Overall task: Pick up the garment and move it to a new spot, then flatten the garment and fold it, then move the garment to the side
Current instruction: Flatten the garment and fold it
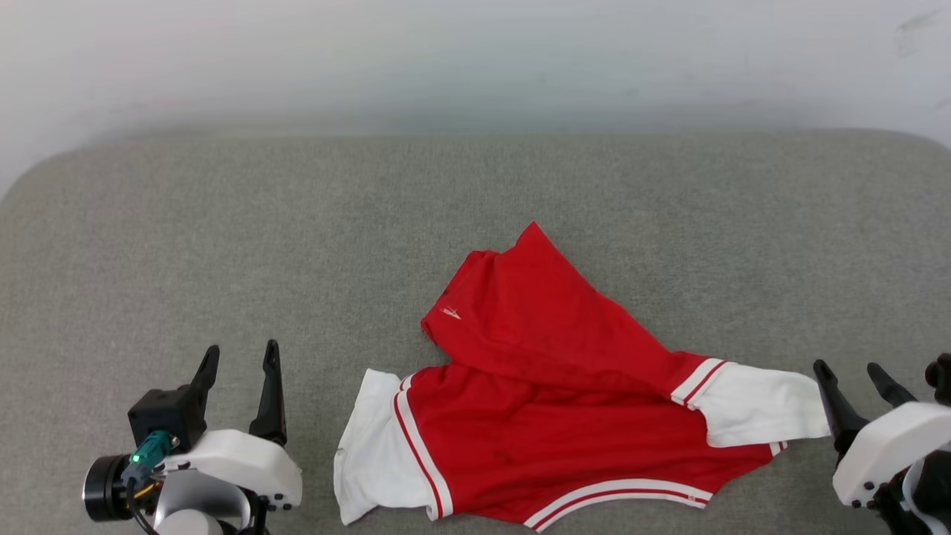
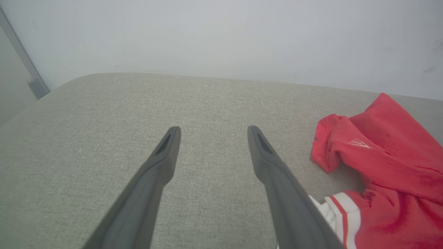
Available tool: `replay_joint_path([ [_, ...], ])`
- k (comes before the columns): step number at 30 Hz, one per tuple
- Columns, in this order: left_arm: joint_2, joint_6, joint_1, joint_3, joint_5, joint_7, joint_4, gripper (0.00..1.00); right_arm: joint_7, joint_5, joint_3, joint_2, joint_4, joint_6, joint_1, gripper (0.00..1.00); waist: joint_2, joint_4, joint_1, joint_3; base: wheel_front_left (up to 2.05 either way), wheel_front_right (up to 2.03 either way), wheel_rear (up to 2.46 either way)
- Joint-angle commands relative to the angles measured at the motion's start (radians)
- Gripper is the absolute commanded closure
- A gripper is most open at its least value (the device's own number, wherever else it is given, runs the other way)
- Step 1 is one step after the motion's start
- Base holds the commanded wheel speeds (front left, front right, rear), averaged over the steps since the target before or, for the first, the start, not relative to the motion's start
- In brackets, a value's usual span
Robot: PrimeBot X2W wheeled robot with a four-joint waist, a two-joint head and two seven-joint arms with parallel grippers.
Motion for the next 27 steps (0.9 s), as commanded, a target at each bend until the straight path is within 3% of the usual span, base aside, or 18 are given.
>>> replay_joint_path([
  [1,0.007,0.006,0.017,0.0,-0.004,0.004,0.0,0.0,-0.035,-0.018,0.002,0.018,-0.021,-0.001,0.024,0.0,0.0,-0.013,-0.0001,-0.031,0.0,0.0,0.0],
  [9,0.044,-0.022,0.036,0.002,-0.057,0.116,-0.034,0.0,-0.2,-0.113,-0.013,0.095,-0.145,-0.001,0.089,0.0,0.0,-0.027,-0.0001,-0.088,0.0,0.0,0.0],
  [16,0.098,-0.067,0.024,-0.032,-0.169,0.411,-0.127,0.0,-0.214,-0.133,0.018,0.135,-0.254,-0.001,0.139,0.0,0.0,-0.041,-0.0001,-0.092,0.0,0.0,0.0],
  [21,0.137,-0.075,0.027,-0.104,-0.213,0.644,-0.174,0.0,-0.206,-0.122,0.038,0.146,-0.298,-0.001,0.15,0.0,0.0,-0.062,-0.0001,-0.067,0.0,0.0,0.0],
  [27,0.154,-0.063,0.021,-0.159,-0.225,0.792,-0.141,0.0,-0.207,-0.112,0.055,0.152,-0.301,-0.001,0.143,0.0,0.0,-0.092,-0.0001,-0.03,0.0,0.0,0.0],
])
